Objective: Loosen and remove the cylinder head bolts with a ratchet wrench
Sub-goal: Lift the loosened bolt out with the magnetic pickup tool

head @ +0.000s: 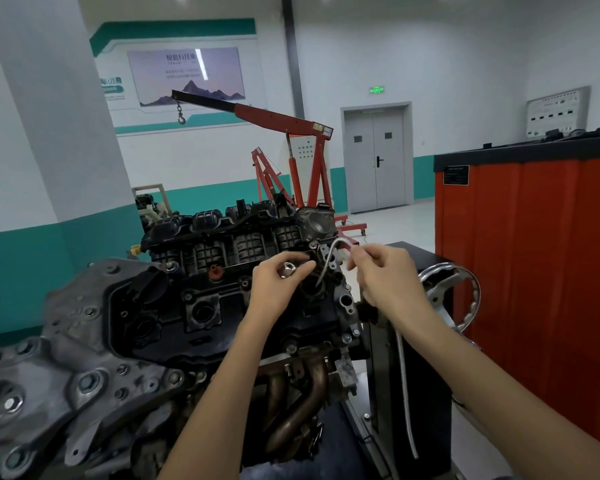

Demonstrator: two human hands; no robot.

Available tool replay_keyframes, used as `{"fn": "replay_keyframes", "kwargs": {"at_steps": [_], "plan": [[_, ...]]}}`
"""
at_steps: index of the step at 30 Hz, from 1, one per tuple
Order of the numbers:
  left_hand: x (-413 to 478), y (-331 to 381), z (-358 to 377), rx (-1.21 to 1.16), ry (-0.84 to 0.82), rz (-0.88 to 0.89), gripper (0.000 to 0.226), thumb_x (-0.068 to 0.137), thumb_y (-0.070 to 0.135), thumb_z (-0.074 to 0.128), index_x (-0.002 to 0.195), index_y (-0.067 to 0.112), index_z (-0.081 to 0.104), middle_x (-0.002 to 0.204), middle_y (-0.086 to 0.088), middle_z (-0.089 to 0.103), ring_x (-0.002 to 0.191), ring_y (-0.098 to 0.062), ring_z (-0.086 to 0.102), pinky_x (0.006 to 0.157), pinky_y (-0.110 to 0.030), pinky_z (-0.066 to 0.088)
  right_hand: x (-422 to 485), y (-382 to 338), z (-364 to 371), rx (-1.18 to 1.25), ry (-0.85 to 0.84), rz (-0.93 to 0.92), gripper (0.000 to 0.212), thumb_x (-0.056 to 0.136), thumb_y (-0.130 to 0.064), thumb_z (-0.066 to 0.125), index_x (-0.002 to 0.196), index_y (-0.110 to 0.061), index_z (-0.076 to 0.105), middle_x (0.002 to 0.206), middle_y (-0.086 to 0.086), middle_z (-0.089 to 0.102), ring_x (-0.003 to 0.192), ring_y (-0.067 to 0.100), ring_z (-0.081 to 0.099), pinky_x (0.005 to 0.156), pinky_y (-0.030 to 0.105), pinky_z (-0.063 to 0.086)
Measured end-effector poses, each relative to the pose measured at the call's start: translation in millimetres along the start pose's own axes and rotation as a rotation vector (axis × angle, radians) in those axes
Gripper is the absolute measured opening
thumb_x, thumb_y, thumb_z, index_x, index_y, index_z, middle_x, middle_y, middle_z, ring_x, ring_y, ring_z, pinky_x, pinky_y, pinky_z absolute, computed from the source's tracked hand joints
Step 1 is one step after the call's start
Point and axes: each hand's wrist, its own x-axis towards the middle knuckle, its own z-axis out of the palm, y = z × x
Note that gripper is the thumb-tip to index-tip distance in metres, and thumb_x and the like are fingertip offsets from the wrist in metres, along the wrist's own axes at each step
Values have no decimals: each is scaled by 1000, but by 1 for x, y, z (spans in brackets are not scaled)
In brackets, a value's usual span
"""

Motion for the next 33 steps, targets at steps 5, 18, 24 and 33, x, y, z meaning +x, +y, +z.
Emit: {"fn": "replay_keyframes", "kwargs": {"at_steps": [5, 18, 24, 33], "plan": [[-9, -24, -9, -22, 142, -179, 40, 94, 38, 60, 61, 14, 58, 48, -1, 44, 47, -20, 40, 52, -33, 34, -4, -16, -24, 134, 0, 27, 32, 96, -18, 49, 67, -12, 61, 40, -8, 38, 34, 7, 27, 36, 21, 22], [-7, -22, 23, 271, 76, -59, 36, 80, 37, 77, 112, 20, 72, 78, 6, 49, 72, -11, 54, 70, -34, 50, -25, -46, -54, 365, -18, -38, 33, 98, -16, 48, 68, -5, 57, 42, -7, 29, 34, 6, 20, 35, 14, 19], [2, -12, 48, 372, 150, -34, 41, 95, 41, 58, 70, 9, 57, 80, 3, 43, 62, -13, 44, 58, -28, 34, -33, -55, -63, 428, -79, -124, 31, 97, -15, 47, 69, -5, 57, 44, -5, 28, 34, 7, 19, 35, 13, 21], [10, -22, -1, 113, 348, -247, 48, 100, 36, 49, 65, 3, 58, 87, -8, 54, 68, -17, 55, 63, -27, 43, -36, -62, -87, 531, -46, -245, 31, 96, -21, 47, 68, -14, 60, 43, -12, 30, 34, 5, 19, 38, 10, 22]]}}
